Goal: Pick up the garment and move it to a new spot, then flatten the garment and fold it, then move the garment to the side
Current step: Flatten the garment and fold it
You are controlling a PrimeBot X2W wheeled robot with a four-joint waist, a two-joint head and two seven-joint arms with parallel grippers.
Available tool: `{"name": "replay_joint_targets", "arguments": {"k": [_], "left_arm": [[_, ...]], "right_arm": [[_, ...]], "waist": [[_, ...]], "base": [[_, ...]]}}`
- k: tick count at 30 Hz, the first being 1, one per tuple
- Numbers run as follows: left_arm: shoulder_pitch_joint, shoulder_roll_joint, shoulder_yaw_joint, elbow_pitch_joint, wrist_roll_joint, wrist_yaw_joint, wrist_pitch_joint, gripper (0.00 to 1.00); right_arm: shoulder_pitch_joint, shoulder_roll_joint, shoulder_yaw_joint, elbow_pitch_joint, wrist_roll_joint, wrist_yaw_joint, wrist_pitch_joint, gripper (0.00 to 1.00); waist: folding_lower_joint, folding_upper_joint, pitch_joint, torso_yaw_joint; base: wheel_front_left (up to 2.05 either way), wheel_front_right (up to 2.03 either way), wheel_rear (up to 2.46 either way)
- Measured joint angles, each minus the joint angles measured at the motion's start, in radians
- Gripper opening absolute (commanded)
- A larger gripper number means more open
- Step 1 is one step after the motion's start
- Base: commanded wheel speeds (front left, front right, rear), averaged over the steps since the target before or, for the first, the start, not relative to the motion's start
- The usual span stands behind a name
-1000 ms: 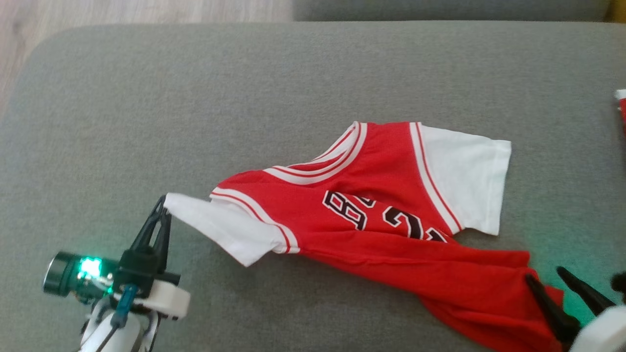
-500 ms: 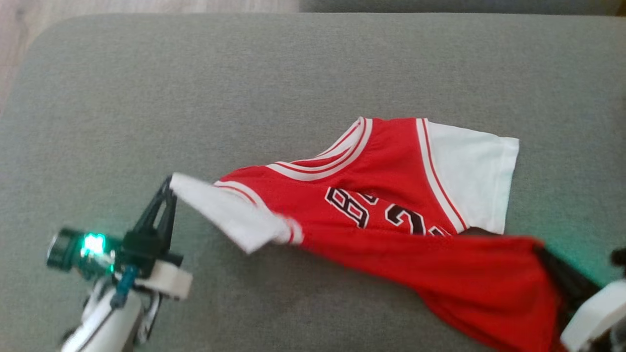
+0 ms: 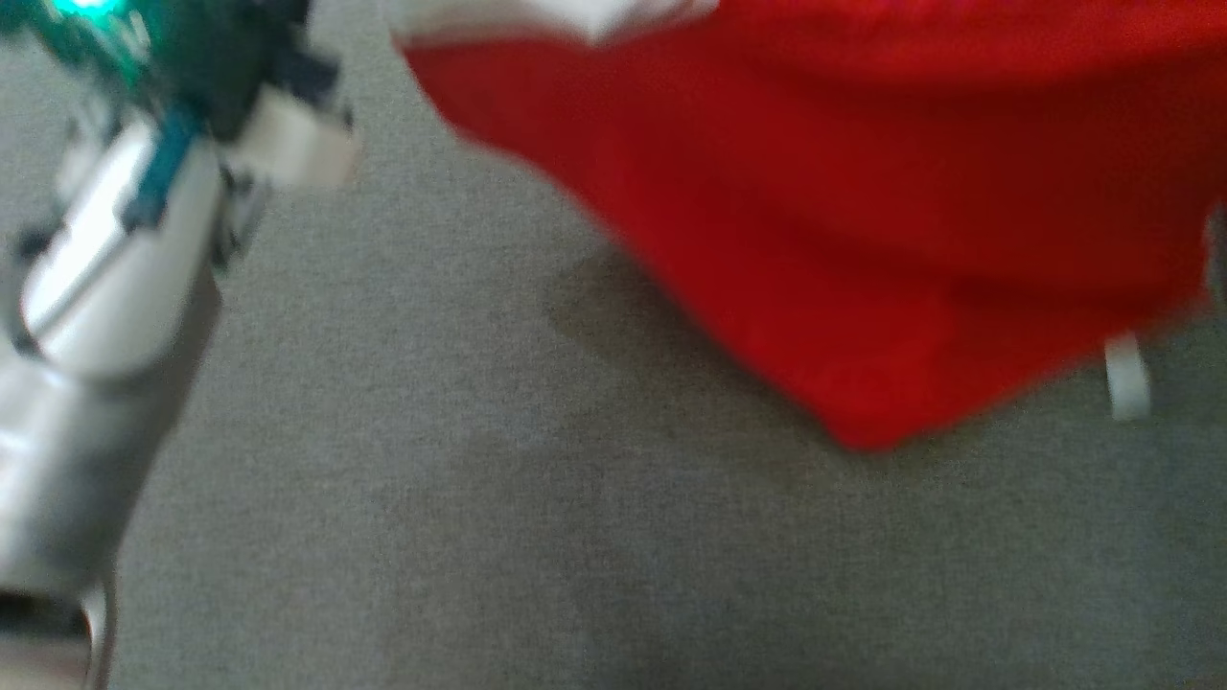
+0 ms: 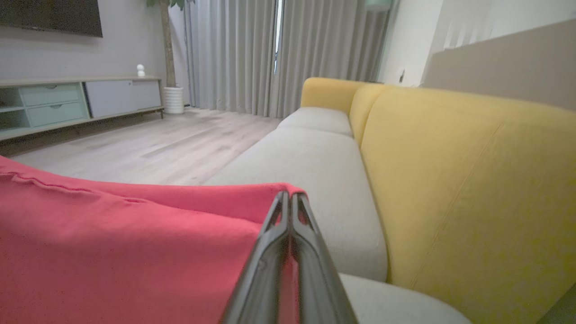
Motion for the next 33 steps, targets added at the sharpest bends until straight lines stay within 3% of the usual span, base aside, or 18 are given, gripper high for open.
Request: {"name": "replay_joint_targets", "arguments": {"k": [6,10,13,15,16,21,22,23,27,33], "left_arm": [[-0.151,-0.011,0.010,0.032,0.034,0.001,-0.013,0.00],[-0.095,-0.008,0.015,0.012,0.007,-0.007,-0.014,0.00],[0.069,0.001,0.012,-0.027,-0.031,-0.006,-0.014,0.00],[0.222,0.009,0.000,-0.058,-0.052,0.012,-0.013,0.00],[0.379,0.021,-0.001,-0.086,-0.075,0.041,-0.013,0.00],[0.649,0.030,0.002,-0.160,-0.115,0.085,-0.012,0.00],[0.675,0.030,0.002,-0.169,-0.115,0.091,-0.012,0.00],[0.691,0.029,0.002,-0.174,-0.115,0.095,-0.012,0.00],[0.709,0.021,0.010,-0.204,-0.112,0.112,-0.012,0.00],[0.711,0.012,0.033,-0.214,-0.100,0.131,-0.012,0.00]], "right_arm": [[-0.195,-0.017,0.039,0.074,-0.031,0.000,-0.070,0.00],[-0.163,-0.014,0.113,0.084,-0.023,0.000,-0.072,0.00],[-0.031,0.002,0.136,0.074,0.002,0.000,-0.073,0.00],[0.095,0.019,0.136,0.067,0.020,0.000,-0.078,0.00],[0.228,0.042,0.132,0.055,0.036,0.000,-0.084,0.00],[0.515,0.108,0.103,0.014,0.080,0.000,-0.080,0.00],[0.551,0.122,0.087,0.014,0.084,0.000,-0.077,0.84],[0.577,0.134,0.070,0.016,0.083,0.000,-0.069,1.00],[0.627,0.169,-0.001,-0.006,0.084,0.000,-0.041,1.00],[0.715,0.173,-0.012,-0.083,0.075,0.000,0.038,1.00]], "waist": [[-0.0003,0.0000,-0.022,-0.005],[-0.0005,0.0000,-0.048,-0.006],[-0.0004,0.0000,-0.061,-0.006],[-0.0004,0.0000,-0.065,-0.001],[-0.0004,0.0000,-0.067,0.005],[-0.0006,0.0000,-0.063,0.022],[-0.0005,0.0000,-0.060,0.026],[-0.0004,0.0000,-0.058,0.030],[-0.0003,0.0000,-0.052,0.047],[-0.0004,0.0000,-0.059,0.042]], "base": [[0.00,0.00,0.00],[0.00,0.00,0.00],[0.00,0.00,0.00],[0.00,0.00,0.00],[0.00,0.00,0.00],[0.00,0.00,0.00],[0.00,0.00,0.00],[0.00,0.00,0.00],[0.00,0.00,0.00],[0.00,0.00,0.00]]}}
